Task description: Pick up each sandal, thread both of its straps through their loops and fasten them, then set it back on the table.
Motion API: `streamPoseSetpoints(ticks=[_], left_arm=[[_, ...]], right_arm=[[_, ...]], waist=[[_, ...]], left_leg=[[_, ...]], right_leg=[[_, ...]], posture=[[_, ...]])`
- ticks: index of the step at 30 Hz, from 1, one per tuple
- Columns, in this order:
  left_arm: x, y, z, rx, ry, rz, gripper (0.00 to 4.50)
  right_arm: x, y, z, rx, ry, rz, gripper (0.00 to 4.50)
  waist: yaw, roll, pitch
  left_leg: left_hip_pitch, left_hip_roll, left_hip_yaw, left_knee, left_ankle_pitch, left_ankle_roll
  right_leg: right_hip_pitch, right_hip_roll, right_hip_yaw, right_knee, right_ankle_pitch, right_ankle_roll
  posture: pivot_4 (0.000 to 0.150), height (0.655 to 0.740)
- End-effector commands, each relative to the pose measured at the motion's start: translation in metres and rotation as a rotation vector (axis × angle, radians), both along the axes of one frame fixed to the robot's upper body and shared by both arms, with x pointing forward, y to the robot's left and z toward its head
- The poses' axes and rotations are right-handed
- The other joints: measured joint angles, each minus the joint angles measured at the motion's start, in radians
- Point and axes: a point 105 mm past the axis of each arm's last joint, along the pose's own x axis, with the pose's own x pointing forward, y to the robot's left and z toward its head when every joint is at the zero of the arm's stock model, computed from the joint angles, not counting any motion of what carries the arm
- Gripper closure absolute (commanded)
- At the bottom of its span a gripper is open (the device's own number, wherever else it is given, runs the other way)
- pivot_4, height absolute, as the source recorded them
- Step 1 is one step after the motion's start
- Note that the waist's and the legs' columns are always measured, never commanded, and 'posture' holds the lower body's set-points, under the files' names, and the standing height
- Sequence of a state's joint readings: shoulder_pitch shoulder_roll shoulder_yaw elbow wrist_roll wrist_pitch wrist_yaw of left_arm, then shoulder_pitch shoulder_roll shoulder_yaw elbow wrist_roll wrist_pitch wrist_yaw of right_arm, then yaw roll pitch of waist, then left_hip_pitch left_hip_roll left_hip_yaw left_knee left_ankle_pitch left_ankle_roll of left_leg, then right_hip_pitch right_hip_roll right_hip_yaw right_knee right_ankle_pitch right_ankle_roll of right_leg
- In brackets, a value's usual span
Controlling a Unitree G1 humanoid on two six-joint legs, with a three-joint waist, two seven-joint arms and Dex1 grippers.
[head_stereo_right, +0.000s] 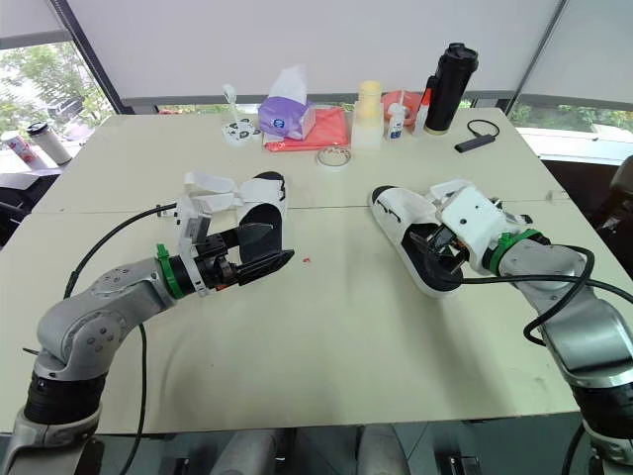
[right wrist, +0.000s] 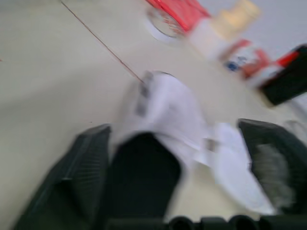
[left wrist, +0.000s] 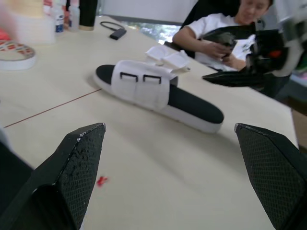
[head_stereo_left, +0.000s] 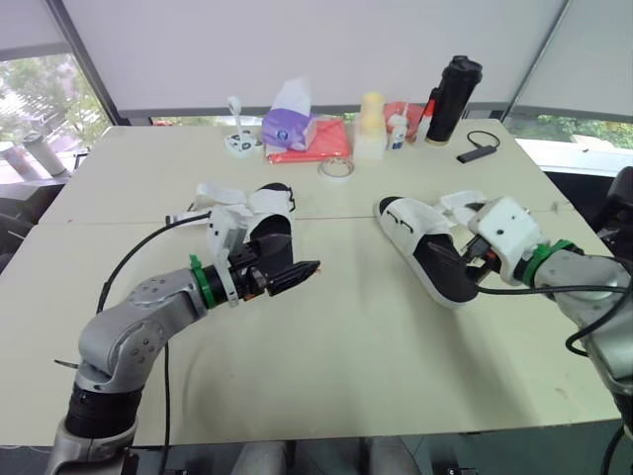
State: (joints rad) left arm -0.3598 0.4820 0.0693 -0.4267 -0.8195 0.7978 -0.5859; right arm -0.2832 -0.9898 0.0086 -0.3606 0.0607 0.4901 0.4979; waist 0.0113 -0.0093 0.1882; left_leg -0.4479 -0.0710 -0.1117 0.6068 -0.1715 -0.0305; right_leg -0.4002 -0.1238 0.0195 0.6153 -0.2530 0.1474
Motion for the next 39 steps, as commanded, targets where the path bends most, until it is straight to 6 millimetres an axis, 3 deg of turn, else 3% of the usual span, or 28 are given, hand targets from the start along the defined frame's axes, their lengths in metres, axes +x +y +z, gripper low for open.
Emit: streamPoseSetpoints(ticks=[1, 7, 13, 17, 21, 28, 36, 39], left_arm=[[-0.001, -0.002, 0.01, -0.025, -0.033, -0.01, 0.0], [-0.002, -0.003, 0.009, -0.036, -0.031, -0.006, 0.0], [-0.001, -0.002, 0.009, -0.041, -0.031, 0.005, 0.0], [-0.007, -0.001, 0.009, -0.044, -0.03, 0.015, 0.0], [-0.01, -0.001, 0.008, -0.048, -0.021, 0.023, 0.0], [-0.012, -0.006, 0.01, -0.058, -0.026, 0.024, 0.0], [-0.013, -0.005, 0.011, -0.06, -0.027, 0.038, 0.0], [-0.013, -0.005, 0.011, -0.062, -0.029, 0.041, 0.0]], right_arm=[[0.01, 0.001, 0.01, -0.223, -0.115, 0.049, 0.05], [0.027, 0.008, 0.002, -0.412, -0.153, 0.156, 0.05], [0.035, 0.013, -0.002, -0.465, -0.166, 0.208, 0.05], [0.053, 0.012, -0.023, -0.651, -0.163, 0.241, 0.05], [0.07, 0.014, -0.032, -0.725, -0.17, 0.241, 0.05], [0.101, 0.026, -0.039, -0.741, -0.236, 0.207, 0.05], [0.118, 0.036, -0.045, -0.747, -0.258, 0.2, 0.05], [0.119, 0.038, -0.045, -0.747, -0.266, 0.21, 0.88]], waist=[[-0.004, 0.0, 0.0], [-0.007, 0.0, 0.0], [-0.003, 0.0, 0.0], [-0.008, 0.0, 0.0], [-0.018, 0.0, 0.0], [-0.029, 0.0, 0.0], [-0.03, 0.0, 0.0], [-0.031, 0.0, 0.0]], left_leg=[[0.001, 0.0, 0.0, 0.0, 0.0, 0.0], [0.002, 0.0, 0.0, -0.001, 0.0, 0.0], [0.003, 0.0, 0.0, 0.0, 0.0, 0.0], [0.004, 0.0, 0.0, 0.0, 0.001, -0.001], [0.005, 0.0, 0.0, -0.001, 0.001, -0.002], [0.006, 0.0, -0.002, 0.0, 0.003, -0.005], [0.008, 0.0, -0.003, 0.0, 0.005, -0.007], [0.008, 0.0, -0.004, 0.0, 0.005, -0.007]], right_leg=[[0.0, 0.0, 0.0, 0.0, 0.0, 0.0], [0.001, 0.0, 0.001, 0.001, 0.0, 0.0], [0.002, 0.0, 0.001, 0.001, 0.0, 0.0], [0.003, 0.001, 0.001, 0.002, 0.0, 0.0], [0.003, 0.001, 0.001, 0.004, 0.0, 0.0], [0.003, 0.002, 0.001, 0.008, 0.0, 0.0], [0.002, 0.003, 0.002, 0.014, 0.0, 0.0], [0.003, 0.003, 0.002, 0.014, 0.0, 0.0]], posture=[[0.15, 0.7296], [0.15, 0.7296], [0.15, 0.7296], [0.15, 0.7296], [0.15, 0.7296], [0.15, 0.7296], [0.15, 0.7296], [0.15, 0.7296]])
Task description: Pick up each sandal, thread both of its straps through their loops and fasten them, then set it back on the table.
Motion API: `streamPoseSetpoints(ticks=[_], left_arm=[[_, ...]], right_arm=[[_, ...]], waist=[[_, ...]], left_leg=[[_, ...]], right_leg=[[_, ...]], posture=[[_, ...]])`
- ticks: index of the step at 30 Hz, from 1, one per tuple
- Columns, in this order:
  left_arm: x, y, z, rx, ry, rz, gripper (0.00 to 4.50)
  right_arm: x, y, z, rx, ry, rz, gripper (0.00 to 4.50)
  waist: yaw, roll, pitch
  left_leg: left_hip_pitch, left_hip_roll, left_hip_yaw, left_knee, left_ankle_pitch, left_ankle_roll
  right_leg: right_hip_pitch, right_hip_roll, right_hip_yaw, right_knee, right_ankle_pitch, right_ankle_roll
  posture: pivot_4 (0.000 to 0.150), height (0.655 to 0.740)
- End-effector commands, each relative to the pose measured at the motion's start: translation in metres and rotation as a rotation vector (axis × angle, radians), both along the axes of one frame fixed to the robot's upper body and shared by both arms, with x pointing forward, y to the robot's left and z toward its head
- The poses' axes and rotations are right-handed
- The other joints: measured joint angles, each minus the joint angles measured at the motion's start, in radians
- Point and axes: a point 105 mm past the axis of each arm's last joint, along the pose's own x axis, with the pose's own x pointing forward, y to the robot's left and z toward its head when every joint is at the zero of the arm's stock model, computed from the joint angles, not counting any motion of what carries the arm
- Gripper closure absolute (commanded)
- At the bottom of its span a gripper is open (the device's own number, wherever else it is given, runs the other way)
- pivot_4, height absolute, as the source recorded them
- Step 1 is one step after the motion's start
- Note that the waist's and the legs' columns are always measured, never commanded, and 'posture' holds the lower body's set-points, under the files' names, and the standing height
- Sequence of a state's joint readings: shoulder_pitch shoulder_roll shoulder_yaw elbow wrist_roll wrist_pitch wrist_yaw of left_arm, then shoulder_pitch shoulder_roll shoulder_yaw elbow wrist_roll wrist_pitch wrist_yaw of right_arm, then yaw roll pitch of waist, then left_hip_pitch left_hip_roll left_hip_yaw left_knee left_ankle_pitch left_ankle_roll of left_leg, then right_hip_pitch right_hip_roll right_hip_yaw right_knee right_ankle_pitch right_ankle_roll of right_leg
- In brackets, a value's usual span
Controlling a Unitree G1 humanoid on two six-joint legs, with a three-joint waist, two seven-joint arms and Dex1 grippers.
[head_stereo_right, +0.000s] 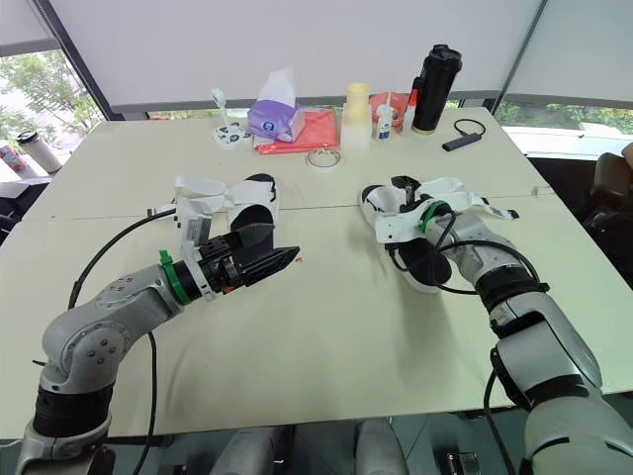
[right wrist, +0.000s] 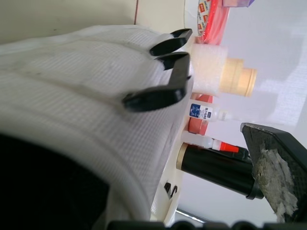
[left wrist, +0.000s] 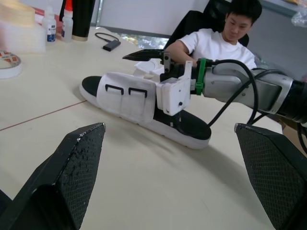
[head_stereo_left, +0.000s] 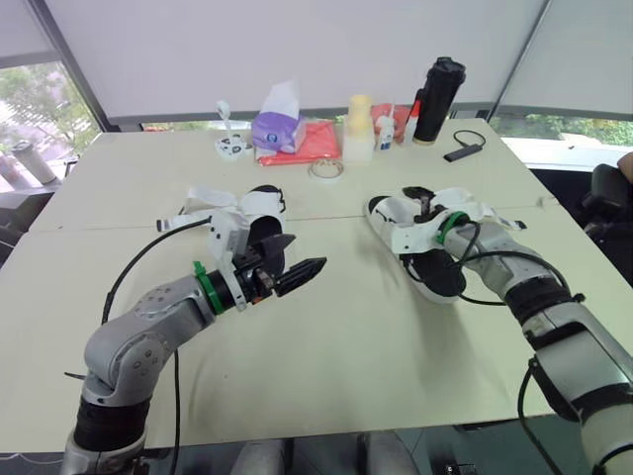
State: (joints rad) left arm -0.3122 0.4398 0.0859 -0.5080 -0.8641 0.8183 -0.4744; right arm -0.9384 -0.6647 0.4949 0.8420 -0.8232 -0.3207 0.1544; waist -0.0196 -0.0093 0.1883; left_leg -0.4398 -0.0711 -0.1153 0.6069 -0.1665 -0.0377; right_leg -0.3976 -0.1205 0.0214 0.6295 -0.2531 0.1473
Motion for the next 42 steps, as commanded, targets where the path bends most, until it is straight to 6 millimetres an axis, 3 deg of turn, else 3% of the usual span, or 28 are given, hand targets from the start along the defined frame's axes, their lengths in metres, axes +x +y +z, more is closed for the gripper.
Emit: streamPoseSetpoints(ticks=[1, 7, 10, 14, 19, 24, 27, 32, 42], left_arm=[[-0.006, -0.002, 0.01, -0.017, -0.043, -0.012, 0.0], [-0.006, -0.003, 0.009, -0.021, -0.042, -0.001, 0.0], [-0.006, -0.004, 0.01, -0.027, -0.045, 0.0, 0.0], [-0.004, -0.005, 0.009, -0.041, -0.046, -0.002, 0.0], [0.004, -0.003, 0.012, -0.029, -0.069, -0.022, 0.0], [0.008, -0.003, 0.014, -0.028, -0.076, -0.045, 0.0], [0.008, -0.004, 0.014, -0.024, -0.07, -0.086, 0.0], [0.013, -0.007, 0.017, -0.017, -0.079, -0.126, 0.0], [0.019, -0.008, 0.019, 0.015, -0.123, -0.134, 0.0]], right_arm=[[0.002, 0.006, 0.003, -0.015, -0.016, 0.032, 1.36], [-0.001, 0.009, 0.004, -0.051, -0.037, 0.082, 4.41], [-0.004, 0.01, 0.009, -0.047, -0.061, 0.114, 4.47], [-0.019, 0.029, 0.024, -0.027, -0.076, 0.244, 4.47], [-0.064, 0.059, 0.05, -0.057, -0.124, 0.538, 4.47], [-0.098, 0.068, 0.04, -0.117, -0.084, 0.695, 4.47], [-0.132, 0.077, 0.017, -0.212, -0.021, 0.904, 4.47], [-0.139, 0.08, -0.001, -0.332, 0.044, 1.043, 4.47], [-0.137, 0.081, -0.014, -0.468, 0.1, 1.162, 4.47]], waist=[[0.0, 0.0, 0.0], [0.0, 0.0, 0.0], [0.0, 0.0, 0.0], [0.002, 0.0, 0.0], [0.004, 0.002, 0.001], [0.003, 0.002, 0.001], [0.006, 0.002, 0.001], [-0.002, 0.002, 0.001], [0.001, 0.002, 0.001]], left_leg=[[0.0, 0.0, 0.0, 0.0, 0.0, 0.0], [0.0, 0.0, 0.0, 0.0, 0.0, 0.0], [0.0, 0.0, 0.0, -0.001, 0.0, 0.0], [0.0, 0.0, 0.0, -0.001, 0.0, 0.0], [0.0, 0.0, 0.0, -0.002, 0.0, 0.0], [0.0, 0.0, 0.0, -0.002, 0.0, 0.0], [0.0, 0.0, 0.0, -0.002, 0.0, 0.0], [0.0, 0.0, 0.0, -0.002, 0.001, -0.001], [0.0, 0.0, 0.0, -0.004, 0.002, -0.003]], right_leg=[[0.0, 0.0, 0.0, 0.0, 0.0, 0.0], [0.0, 0.0, 0.0, 0.001, 0.0, 0.0], [0.0, 0.001, 0.0, 0.001, 0.0, 0.0], [0.0, 0.001, 0.001, 0.001, 0.0, 0.0], [-0.002, 0.001, 0.001, 0.001, 0.0, 0.0], [-0.002, 0.001, 0.001, 0.001, 0.0, 0.001], [-0.001, 0.001, 0.001, 0.001, 0.0, 0.0], [-0.002, 0.001, 0.001, 0.001, 0.0, 0.0], [-0.003, 0.001, 0.001, 0.002, 0.0, 0.0]], posture=[[0.15, 0.7296], [0.15, 0.7296], [0.15, 0.7296], [0.15, 0.7296], [0.15, 0.7296], [0.15, 0.7296], [0.15, 0.7296], [0.15, 0.7296], [0.15, 0.7296]])
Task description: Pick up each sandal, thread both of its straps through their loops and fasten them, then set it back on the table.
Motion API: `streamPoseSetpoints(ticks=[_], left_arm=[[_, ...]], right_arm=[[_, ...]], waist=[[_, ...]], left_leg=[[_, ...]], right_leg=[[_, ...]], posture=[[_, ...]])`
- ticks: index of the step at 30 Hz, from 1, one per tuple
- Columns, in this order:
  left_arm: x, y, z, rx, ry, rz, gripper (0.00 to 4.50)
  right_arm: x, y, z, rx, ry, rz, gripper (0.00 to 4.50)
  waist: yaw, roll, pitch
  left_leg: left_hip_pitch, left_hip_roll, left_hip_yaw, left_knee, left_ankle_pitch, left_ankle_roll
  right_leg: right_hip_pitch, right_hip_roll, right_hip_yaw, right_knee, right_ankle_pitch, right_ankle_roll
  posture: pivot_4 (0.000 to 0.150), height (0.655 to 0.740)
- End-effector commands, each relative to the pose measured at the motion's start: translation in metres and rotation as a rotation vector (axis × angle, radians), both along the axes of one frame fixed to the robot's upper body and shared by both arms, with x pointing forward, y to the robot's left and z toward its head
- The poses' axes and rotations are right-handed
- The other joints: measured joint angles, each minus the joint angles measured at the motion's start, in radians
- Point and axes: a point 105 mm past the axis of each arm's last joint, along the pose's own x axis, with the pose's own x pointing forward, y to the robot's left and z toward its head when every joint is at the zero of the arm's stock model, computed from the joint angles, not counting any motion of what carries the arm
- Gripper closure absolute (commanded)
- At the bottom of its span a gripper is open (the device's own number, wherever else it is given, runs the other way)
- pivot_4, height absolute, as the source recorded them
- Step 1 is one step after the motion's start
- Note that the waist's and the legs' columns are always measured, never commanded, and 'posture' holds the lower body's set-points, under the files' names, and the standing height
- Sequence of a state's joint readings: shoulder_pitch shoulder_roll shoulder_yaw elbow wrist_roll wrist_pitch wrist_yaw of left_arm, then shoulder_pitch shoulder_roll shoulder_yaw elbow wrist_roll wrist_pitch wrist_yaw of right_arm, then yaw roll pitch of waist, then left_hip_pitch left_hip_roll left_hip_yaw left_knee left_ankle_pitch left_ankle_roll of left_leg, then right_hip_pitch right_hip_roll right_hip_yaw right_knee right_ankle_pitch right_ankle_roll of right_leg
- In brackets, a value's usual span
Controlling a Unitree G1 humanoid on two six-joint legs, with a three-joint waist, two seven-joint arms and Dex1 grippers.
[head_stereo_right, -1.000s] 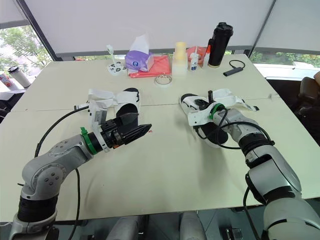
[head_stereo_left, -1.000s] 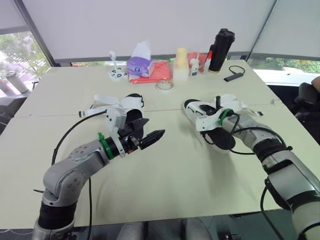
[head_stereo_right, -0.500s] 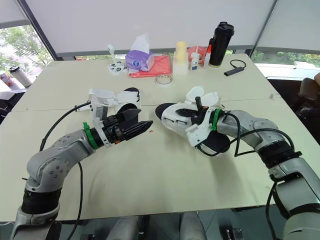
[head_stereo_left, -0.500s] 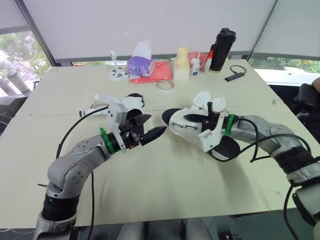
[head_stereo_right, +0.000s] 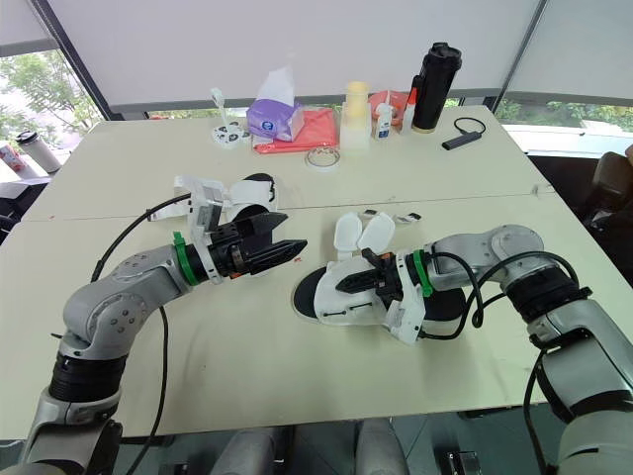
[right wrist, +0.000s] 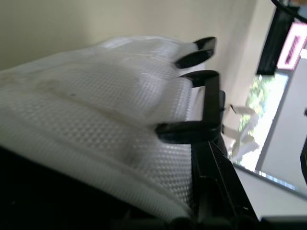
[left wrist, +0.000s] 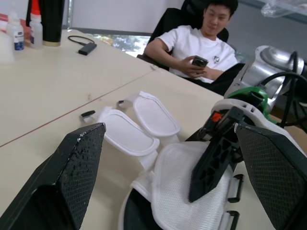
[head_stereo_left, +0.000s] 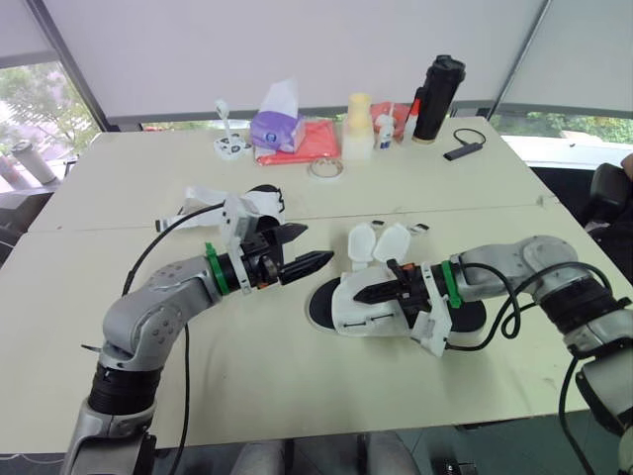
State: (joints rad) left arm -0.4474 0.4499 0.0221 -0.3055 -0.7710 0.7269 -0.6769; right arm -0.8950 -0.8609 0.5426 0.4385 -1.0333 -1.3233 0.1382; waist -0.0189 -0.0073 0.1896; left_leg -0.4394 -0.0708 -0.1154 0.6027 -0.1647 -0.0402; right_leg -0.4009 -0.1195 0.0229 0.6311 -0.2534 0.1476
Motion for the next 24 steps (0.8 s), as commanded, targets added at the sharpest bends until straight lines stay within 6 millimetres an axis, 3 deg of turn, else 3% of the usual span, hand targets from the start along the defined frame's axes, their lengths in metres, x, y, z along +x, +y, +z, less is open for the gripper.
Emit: streamPoseSetpoints(ticks=[1, 8, 24], left_arm=[[-0.001, 0.0, 0.014, -0.006, -0.072, -0.009, 0.0], [-0.004, 0.001, 0.012, -0.008, -0.064, -0.011, 0.0], [-0.005, 0.0, 0.016, -0.011, -0.07, -0.027, 0.0]], right_arm=[[0.001, 0.003, 0.002, -0.017, -0.018, 0.047, 4.47], [0.001, 0.002, -0.002, -0.018, -0.016, 0.069, 4.47], [-0.008, 0.005, 0.011, 0.084, -0.092, 0.189, 4.47]], waist=[[0.0, 0.0, 0.0], [-0.001, 0.0, 0.0], [-0.001, 0.0, 0.0]], left_leg=[[0.0, 0.0, 0.0, -0.001, 0.0, -0.001], [0.002, 0.0, 0.0, -0.007, 0.003, -0.004], [0.002, 0.0, 0.0, -0.007, 0.003, -0.005]], right_leg=[[0.0, 0.0, 0.0, 0.0, 0.0, 0.0], [-0.002, 0.0, 0.001, 0.001, 0.0, -0.001], [-0.003, 0.0, 0.001, 0.002, 0.0, -0.001]], posture=[[0.15, 0.7296], [0.15, 0.7296], [0.15, 0.7296]])
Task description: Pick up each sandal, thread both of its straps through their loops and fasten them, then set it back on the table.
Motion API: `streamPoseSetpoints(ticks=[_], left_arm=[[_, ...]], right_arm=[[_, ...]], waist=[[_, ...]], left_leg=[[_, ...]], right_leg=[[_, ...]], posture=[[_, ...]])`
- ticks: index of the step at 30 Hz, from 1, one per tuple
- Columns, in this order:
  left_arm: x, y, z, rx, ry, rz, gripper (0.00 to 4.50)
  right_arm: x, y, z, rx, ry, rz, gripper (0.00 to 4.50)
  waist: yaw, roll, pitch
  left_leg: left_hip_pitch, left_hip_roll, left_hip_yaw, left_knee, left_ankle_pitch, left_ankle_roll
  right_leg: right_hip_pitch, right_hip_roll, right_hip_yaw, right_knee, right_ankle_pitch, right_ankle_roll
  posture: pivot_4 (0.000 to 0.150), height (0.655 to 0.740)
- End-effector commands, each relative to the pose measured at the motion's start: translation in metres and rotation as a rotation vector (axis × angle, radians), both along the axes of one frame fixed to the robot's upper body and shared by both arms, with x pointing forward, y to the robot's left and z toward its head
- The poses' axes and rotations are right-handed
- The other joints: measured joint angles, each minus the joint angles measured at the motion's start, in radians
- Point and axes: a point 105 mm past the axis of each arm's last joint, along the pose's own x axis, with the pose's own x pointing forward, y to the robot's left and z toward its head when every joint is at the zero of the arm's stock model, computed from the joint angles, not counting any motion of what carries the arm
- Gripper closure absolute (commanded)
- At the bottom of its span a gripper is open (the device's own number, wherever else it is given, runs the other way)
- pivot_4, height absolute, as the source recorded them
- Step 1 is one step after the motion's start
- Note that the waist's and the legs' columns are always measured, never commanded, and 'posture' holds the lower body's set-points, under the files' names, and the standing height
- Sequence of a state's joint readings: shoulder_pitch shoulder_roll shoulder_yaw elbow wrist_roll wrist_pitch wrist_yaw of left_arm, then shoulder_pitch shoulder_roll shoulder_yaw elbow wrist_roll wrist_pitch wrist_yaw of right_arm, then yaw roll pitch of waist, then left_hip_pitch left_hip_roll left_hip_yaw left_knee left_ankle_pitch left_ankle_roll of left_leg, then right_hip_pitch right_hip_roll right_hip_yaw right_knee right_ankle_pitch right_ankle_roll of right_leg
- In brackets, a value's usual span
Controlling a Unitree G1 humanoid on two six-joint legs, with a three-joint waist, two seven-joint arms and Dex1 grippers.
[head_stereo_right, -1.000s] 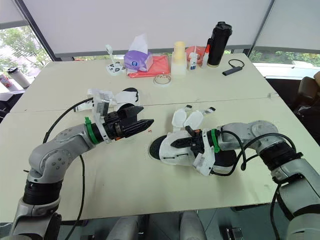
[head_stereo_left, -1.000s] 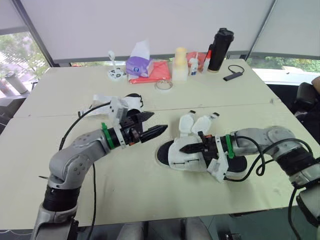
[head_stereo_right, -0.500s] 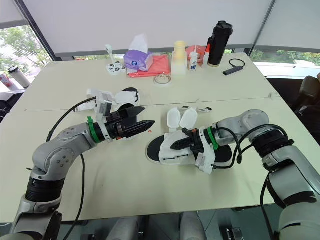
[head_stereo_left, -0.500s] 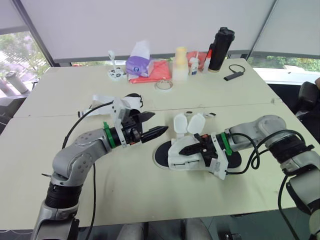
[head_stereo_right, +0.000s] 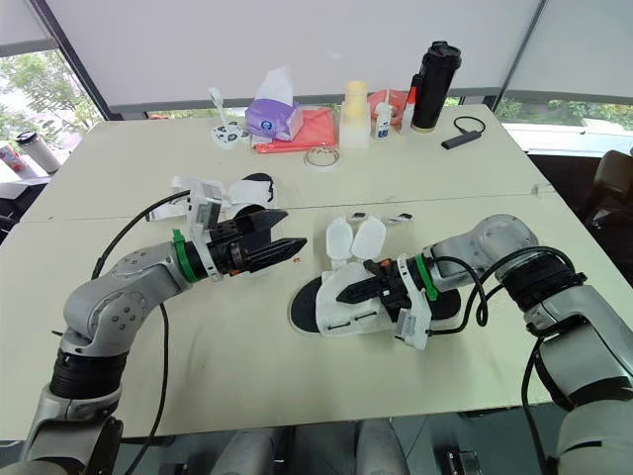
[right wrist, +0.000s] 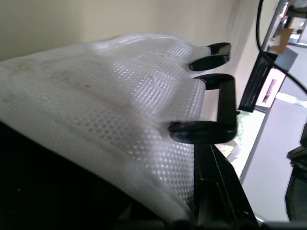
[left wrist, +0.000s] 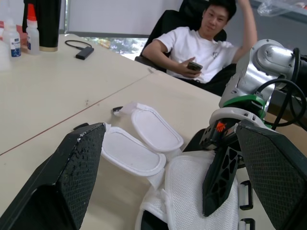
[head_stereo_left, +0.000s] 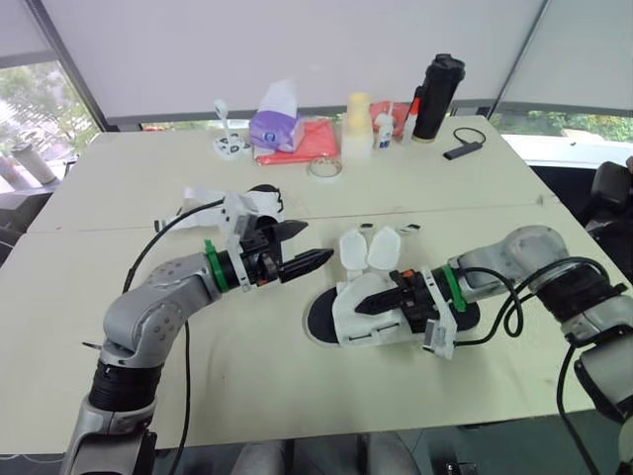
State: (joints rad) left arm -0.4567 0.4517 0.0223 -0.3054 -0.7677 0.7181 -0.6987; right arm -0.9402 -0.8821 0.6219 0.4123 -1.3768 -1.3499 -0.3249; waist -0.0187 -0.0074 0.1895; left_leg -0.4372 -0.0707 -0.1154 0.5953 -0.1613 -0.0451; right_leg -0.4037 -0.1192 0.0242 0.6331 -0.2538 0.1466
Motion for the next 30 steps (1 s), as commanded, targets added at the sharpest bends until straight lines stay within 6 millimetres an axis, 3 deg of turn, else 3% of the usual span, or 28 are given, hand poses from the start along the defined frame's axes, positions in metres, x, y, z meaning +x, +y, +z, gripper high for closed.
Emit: streamPoseSetpoints(ticks=[1, 4, 5, 7, 13, 14, 19, 24, 28, 30], left_arm=[[-0.004, 0.001, 0.012, -0.01, -0.049, -0.008, 0.0], [-0.005, 0.001, 0.013, -0.008, -0.05, -0.01, 0.0], [-0.005, 0.001, 0.013, -0.006, -0.05, -0.011, 0.0], [-0.005, 0.001, 0.013, -0.006, -0.049, -0.011, 0.0], [-0.007, 0.002, 0.011, 0.005, -0.046, -0.009, 0.0], [-0.008, 0.002, 0.01, 0.01, -0.044, -0.009, 0.0], [-0.011, 0.004, 0.004, 0.038, -0.046, -0.013, 0.0], [-0.013, 0.007, -0.005, 0.084, -0.045, -0.027, 0.0], [-0.015, 0.008, -0.017, 0.13, -0.052, -0.042, 0.0], [-0.015, 0.007, -0.025, 0.166, -0.069, -0.041, 0.0]], right_arm=[[0.0, 0.006, 0.014, 0.052, -0.044, 0.038, 4.47], [0.002, 0.008, 0.011, 0.058, -0.042, 0.044, 4.47], [0.002, 0.008, 0.01, 0.055, -0.032, 0.042, 4.13], [0.003, 0.007, 0.009, 0.055, -0.016, 0.036, 3.43], [0.001, 0.001, 0.009, 0.066, 0.026, -0.002, 0.34], [0.001, -0.001, 0.011, 0.071, 0.032, -0.015, 0.05], [0.003, -0.015, 0.02, 0.078, 0.045, -0.114, 0.05], [0.001, -0.045, 0.029, 0.076, 0.084, -0.28, 0.05], [0.002, -0.08, 0.04, 0.106, 0.187, -0.562, 0.05], [0.005, -0.091, 0.048, 0.202, 0.353, -0.767, 0.05]], waist=[[-0.001, 0.0, 0.0], [-0.001, 0.0, 0.0], [-0.001, 0.0, 0.0], [-0.001, 0.0, 0.0], [-0.002, 0.0, 0.0], [-0.002, 0.0, 0.0], [0.001, 0.0, 0.0], [-0.002, 0.0, 0.0], [-0.001, 0.0, 0.0], [-0.002, 0.0, 0.0]], left_leg=[[0.0, 0.0, 0.0, 0.0, 0.0, 0.0], [0.0, 0.0, 0.0, 0.0, 0.0, -0.001], [0.0, 0.0, 0.0, 0.0, 0.0, -0.001], [0.0, 0.0, 0.0, 0.0, 0.001, -0.001], [0.0, 0.0, 0.0, 0.0, 0.001, -0.001], [0.001, 0.0, 0.0, 0.0, 0.001, -0.001], [0.004, 0.0, 0.0, 0.0, 0.001, 0.0], [0.006, 0.0, 0.0, 0.0, 0.0, 0.0], [0.01, 0.001, 0.0, -0.002, -0.001, 0.002], [0.011, 0.001, 0.001, -0.002, -0.002, 0.003]], right_leg=[[0.0, 0.0, 0.0, 0.0, 0.0, 0.0], [-0.001, 0.0, 0.0, 0.001, 0.0, 0.0], [0.0, 0.0, 0.0, 0.001, 0.0, 0.0], [-0.001, 0.0, 0.0, 0.001, 0.0, 0.0], [0.0, 0.0, 0.0, 0.001, 0.0, 0.0], [0.001, 0.0, 0.0, 0.001, 0.0, 0.0], [0.004, 0.0, 0.0, 0.001, 0.0, 0.0], [0.007, 0.0, 0.0, 0.0, 0.0, -0.001], [0.01, 0.0, 0.001, 0.0, -0.002, -0.003], [0.011, -0.001, 0.001, -0.001, -0.004, -0.005]], posture=[[0.15, 0.7296], [0.15, 0.7296], [0.15, 0.7296], [0.15, 0.7296], [0.15, 0.7296], [0.15, 0.7296], [0.15, 0.7296], [0.15, 0.7296], [0.15, 0.7296], [0.15, 0.7296]])
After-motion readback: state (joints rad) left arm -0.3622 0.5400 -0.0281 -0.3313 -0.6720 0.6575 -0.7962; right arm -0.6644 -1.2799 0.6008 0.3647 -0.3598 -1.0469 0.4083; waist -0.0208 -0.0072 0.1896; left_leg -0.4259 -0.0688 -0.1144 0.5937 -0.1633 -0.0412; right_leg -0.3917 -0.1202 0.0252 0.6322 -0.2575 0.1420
